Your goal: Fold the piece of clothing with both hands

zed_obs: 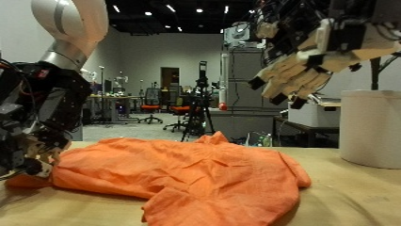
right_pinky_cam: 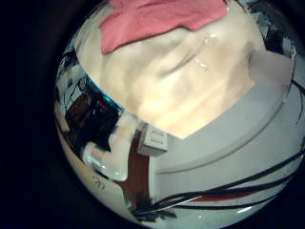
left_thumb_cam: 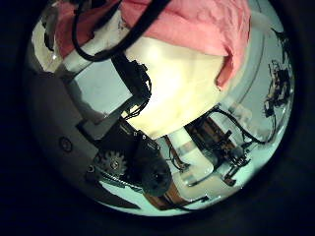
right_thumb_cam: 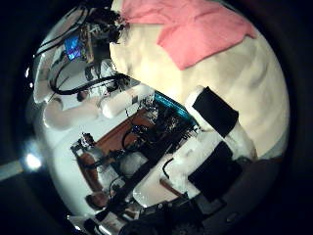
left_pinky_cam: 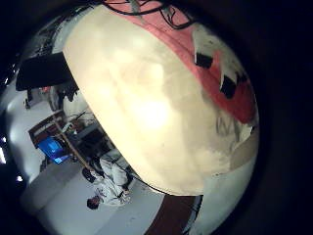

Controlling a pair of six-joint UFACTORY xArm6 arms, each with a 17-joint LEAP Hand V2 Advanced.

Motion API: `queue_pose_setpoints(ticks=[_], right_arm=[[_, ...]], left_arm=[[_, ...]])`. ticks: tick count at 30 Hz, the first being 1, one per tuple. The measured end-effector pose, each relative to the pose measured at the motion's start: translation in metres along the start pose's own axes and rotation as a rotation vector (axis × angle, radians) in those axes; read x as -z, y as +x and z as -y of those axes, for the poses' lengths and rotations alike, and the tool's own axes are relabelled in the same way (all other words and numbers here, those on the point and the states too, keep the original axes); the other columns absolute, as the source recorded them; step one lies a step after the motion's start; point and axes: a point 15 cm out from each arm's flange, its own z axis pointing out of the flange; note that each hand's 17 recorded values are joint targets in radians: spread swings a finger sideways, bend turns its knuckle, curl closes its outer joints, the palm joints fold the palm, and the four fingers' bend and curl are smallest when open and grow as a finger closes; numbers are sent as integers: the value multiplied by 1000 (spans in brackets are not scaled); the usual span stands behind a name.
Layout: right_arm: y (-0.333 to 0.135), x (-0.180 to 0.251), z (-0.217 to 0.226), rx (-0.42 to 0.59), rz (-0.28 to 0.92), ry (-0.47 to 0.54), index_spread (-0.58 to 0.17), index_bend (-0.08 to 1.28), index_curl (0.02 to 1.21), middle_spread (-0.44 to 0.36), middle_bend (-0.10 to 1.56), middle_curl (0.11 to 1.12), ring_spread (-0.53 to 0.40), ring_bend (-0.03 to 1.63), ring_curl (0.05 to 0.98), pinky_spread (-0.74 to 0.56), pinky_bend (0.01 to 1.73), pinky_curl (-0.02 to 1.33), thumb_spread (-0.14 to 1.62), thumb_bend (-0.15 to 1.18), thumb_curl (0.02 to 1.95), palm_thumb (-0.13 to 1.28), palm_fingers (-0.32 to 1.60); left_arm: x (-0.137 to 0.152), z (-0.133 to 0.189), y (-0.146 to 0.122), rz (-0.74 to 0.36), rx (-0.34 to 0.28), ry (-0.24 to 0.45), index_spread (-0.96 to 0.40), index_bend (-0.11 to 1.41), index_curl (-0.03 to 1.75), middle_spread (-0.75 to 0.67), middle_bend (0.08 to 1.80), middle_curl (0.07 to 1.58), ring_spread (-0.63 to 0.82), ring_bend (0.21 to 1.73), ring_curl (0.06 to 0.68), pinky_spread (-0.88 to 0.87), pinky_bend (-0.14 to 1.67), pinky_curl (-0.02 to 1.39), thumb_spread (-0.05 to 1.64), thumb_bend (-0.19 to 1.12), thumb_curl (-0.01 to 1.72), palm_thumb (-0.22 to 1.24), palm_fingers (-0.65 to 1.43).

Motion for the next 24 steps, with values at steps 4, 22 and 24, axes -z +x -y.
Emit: queue_pose_setpoints(ticks=[4, 22, 24], right_arm=[[2, -21, 22, 20, -25, 29, -225, 153, 306, 20, 274, 371, -16, 510, 311, 36, 235, 307, 1177, -19, 346, 773, 435], [36, -114, 71, 119, -216, 67, -220, 168, 299, -3, 279, 398, -17, 436, 301, 71, 277, 320, 979, -24, 388, 791, 225], [35, -113, 71, 117, -222, 73, -221, 173, 303, -3, 270, 396, -16, 434, 301, 70, 275, 319, 976, -25, 389, 792, 226]], left_arm=[[1, -4, 6, -38, -14, 3, -584, 458, 734, -493, 1025, 732, -477, 1085, 503, -753, 689, 466, 1097, -9, 399, 740, 1134], [-3, -23, 20, -65, -24, -18, -626, 401, 907, -467, 1073, 762, -441, 1137, 530, -759, 707, 544, 1128, -16, 463, 729, 1082], [0, -25, 21, -68, -23, -9, -630, 392, 922, -466, 1075, 763, -443, 1134, 530, -761, 705, 551, 1129, -16, 467, 728, 1080]])
